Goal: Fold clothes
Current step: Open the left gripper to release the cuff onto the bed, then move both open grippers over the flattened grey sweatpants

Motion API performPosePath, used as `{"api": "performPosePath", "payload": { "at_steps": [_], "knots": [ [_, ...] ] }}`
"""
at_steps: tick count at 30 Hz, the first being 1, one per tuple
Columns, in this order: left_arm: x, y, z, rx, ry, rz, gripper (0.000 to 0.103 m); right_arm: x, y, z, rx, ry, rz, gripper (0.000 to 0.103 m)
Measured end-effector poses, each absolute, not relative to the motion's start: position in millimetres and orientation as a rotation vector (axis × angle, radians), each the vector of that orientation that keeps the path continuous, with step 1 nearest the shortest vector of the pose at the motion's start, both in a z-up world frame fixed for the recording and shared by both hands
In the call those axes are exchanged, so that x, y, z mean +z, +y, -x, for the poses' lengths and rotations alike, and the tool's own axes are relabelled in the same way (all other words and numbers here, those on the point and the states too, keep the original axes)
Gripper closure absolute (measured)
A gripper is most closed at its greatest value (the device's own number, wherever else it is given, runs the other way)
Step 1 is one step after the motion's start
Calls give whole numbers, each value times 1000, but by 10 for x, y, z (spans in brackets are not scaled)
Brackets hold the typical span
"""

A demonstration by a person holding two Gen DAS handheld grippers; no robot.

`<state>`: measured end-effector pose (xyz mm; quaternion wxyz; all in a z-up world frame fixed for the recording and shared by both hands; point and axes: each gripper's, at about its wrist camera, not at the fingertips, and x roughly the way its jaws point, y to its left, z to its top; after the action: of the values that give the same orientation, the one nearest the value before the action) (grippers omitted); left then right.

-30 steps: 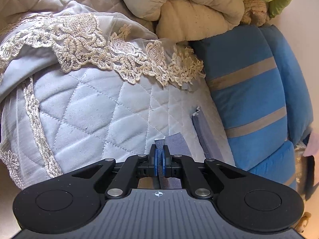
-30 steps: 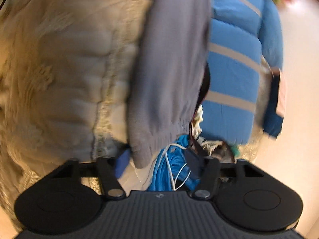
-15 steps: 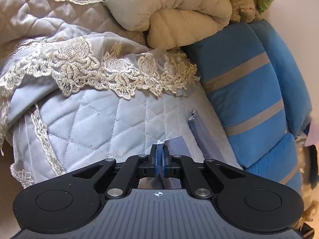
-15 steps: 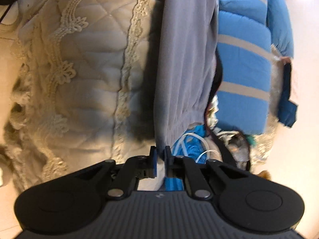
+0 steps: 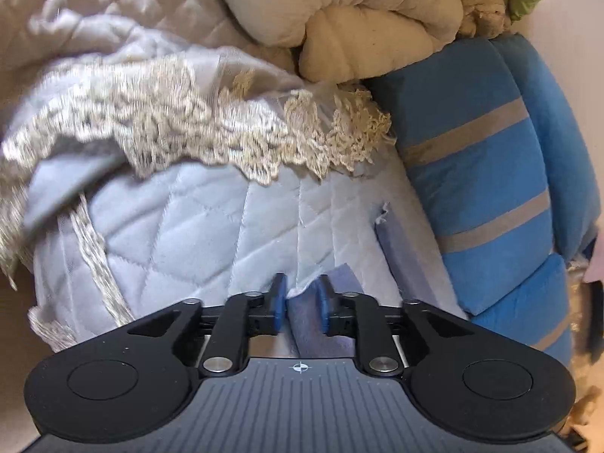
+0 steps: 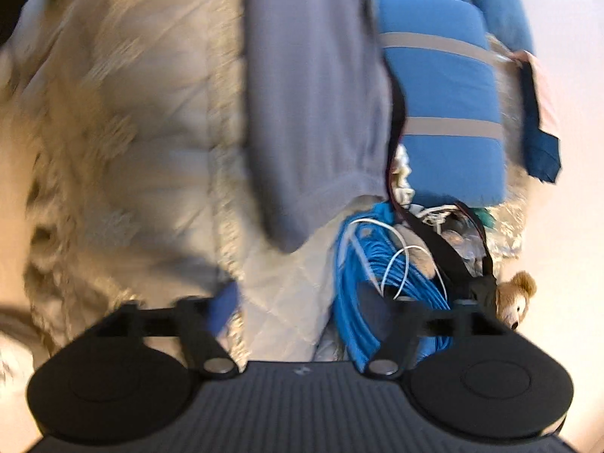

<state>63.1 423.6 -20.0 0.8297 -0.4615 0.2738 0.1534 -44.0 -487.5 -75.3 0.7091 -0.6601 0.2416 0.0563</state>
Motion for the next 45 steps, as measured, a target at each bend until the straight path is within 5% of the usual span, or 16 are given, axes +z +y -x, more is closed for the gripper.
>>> {"api": "performPosePath", "payload": {
  "at_steps": [4, 16, 27, 36, 45],
  "knots": [
    [-27, 4150, -649, 400, 582, 861, 59, -530, -4848, 275, 115, 539, 1347, 0],
    [379, 3404, -1125, 276, 597, 354, 59, 414, -4788, -933, 44, 587, 732, 0],
    [528, 1944, -1778, -309, 669, -341, 60, 1087, -3842, -1647, 54, 630, 290, 0],
    [180, 923, -1900, -587, 771, -712, 60, 667, -2897, -1677, 162, 740, 82, 0],
    [-54, 927, -1953, -549, 755, -796, 59, 263, -2865, -1804, 198, 801, -79, 0]
  ]
}}
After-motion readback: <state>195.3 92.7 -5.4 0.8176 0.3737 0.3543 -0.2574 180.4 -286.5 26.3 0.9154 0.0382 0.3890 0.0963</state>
